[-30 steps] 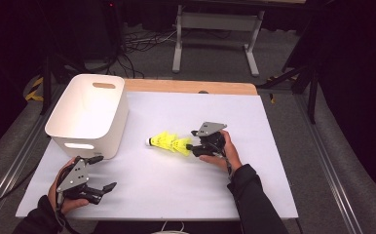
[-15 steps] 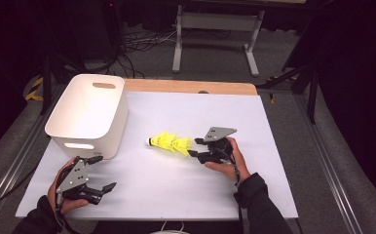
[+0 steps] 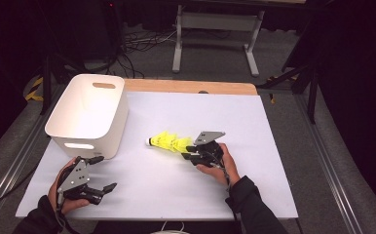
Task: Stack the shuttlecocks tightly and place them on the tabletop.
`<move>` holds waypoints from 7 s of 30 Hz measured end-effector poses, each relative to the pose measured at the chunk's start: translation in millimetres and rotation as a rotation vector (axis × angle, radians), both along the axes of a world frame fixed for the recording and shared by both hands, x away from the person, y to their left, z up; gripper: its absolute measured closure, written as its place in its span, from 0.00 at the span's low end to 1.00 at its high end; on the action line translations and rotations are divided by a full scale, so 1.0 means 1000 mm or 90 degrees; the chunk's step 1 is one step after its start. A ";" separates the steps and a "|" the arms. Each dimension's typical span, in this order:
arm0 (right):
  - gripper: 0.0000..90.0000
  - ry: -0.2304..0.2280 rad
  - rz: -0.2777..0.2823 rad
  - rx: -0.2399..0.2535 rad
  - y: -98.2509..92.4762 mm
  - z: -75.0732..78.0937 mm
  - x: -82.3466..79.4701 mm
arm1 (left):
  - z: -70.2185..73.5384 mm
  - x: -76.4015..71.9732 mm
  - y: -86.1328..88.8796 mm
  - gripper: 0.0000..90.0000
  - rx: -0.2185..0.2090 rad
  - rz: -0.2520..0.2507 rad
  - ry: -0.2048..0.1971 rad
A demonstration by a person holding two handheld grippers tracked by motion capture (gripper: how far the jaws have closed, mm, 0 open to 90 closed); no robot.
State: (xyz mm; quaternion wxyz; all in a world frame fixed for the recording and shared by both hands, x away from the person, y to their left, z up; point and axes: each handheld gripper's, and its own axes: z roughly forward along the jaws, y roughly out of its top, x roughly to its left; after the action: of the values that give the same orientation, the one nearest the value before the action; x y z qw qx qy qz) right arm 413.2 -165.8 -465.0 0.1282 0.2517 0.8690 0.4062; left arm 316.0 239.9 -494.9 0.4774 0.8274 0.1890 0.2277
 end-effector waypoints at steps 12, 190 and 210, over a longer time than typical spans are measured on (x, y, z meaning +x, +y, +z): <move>0.99 0.005 0.005 0.034 0.010 0.000 0.016 | -0.001 0.002 -0.001 0.07 0.002 0.000 0.006; 0.09 -0.231 -0.123 0.012 -0.104 -0.004 -0.095 | 0.000 -0.001 0.003 0.07 -0.014 -0.002 -0.003; 0.09 -0.212 -0.102 0.003 -0.092 -0.009 -0.090 | 0.000 0.000 0.005 0.07 -0.014 -0.003 -0.001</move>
State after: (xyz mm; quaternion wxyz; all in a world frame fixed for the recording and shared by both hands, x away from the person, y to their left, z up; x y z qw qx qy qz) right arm 323.5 -257.5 -473.7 0.3016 0.2501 0.8119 0.4329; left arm 315.7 244.4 -495.0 0.4869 0.8226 0.1890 0.2247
